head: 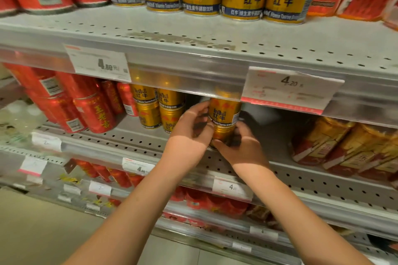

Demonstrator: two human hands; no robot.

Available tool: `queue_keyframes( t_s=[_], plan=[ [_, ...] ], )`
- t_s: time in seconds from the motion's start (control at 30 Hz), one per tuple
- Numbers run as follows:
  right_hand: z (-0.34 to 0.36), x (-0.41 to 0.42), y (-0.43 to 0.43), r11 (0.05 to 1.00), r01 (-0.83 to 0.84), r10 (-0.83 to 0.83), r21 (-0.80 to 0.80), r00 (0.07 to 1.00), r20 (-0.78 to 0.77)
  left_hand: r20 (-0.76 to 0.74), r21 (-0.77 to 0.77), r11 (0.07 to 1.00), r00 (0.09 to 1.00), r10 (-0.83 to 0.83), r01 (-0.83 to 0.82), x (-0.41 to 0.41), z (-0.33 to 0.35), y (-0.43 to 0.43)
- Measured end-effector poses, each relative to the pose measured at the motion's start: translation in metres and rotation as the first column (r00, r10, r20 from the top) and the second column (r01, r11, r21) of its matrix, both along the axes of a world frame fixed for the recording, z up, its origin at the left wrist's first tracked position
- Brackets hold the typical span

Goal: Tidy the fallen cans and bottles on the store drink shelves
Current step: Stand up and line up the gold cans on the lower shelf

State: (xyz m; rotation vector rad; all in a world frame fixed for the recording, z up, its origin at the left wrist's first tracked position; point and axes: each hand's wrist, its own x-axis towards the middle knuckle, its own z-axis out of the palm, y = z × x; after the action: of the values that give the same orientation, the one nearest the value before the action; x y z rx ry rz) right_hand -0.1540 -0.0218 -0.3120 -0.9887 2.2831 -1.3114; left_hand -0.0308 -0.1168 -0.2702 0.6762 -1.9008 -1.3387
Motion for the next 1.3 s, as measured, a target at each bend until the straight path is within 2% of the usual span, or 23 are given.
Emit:
queue_keyframes(
  t_s=[0.13,0.23,0.33,0.47,0.67,0.77,0.9,1.07,1.3],
  plan=[
    [-0.001,0.014,-0.021,1.000,-0.001,0.001,-0.016,1.000,-0.013,0.026,-0.012,0.995,0.994,0.104,-0.103,0.022,-0.011,-0.005],
    [-0.003,0.022,-0.033,1.000,0.001,-0.001,-0.020,0.999,-0.039,0.205,-0.135,0.975,0.957,0.204,-0.179,0.040,-0.021,-0.010],
    [-0.003,0.025,-0.039,1.000,-0.012,0.012,0.000,0.999,-0.053,0.338,-0.282,0.944,0.903,0.265,-0.171,0.055,-0.024,-0.020],
    [0.000,0.015,-0.021,0.999,0.039,-0.037,0.021,0.997,-0.074,0.387,-0.289,0.945,0.884,0.263,-0.155,0.067,-0.024,-0.033],
    [0.005,-0.011,0.003,0.972,0.224,-0.218,0.074,0.973,-0.080,0.387,-0.303,0.948,0.898,0.210,-0.092,0.066,-0.027,-0.038],
    [0.014,-0.018,-0.020,0.990,0.137,-0.135,0.031,0.988,-0.071,0.457,-0.363,0.932,0.870,0.185,-0.007,0.055,-0.025,-0.036],
    [0.016,-0.029,-0.039,0.993,0.108,-0.106,0.038,0.993,-0.060,0.575,-0.474,0.881,0.764,0.293,0.018,0.033,-0.024,-0.036],
    [0.010,-0.031,-0.048,0.996,0.086,-0.086,0.000,0.993,-0.080,0.577,-0.473,0.881,0.751,0.322,-0.015,0.023,-0.029,-0.038],
    [0.018,-0.032,-0.060,0.998,0.006,-0.003,0.060,0.999,-0.042,0.598,-0.456,0.889,0.726,0.339,-0.040,0.018,-0.027,-0.040]
  ],
)
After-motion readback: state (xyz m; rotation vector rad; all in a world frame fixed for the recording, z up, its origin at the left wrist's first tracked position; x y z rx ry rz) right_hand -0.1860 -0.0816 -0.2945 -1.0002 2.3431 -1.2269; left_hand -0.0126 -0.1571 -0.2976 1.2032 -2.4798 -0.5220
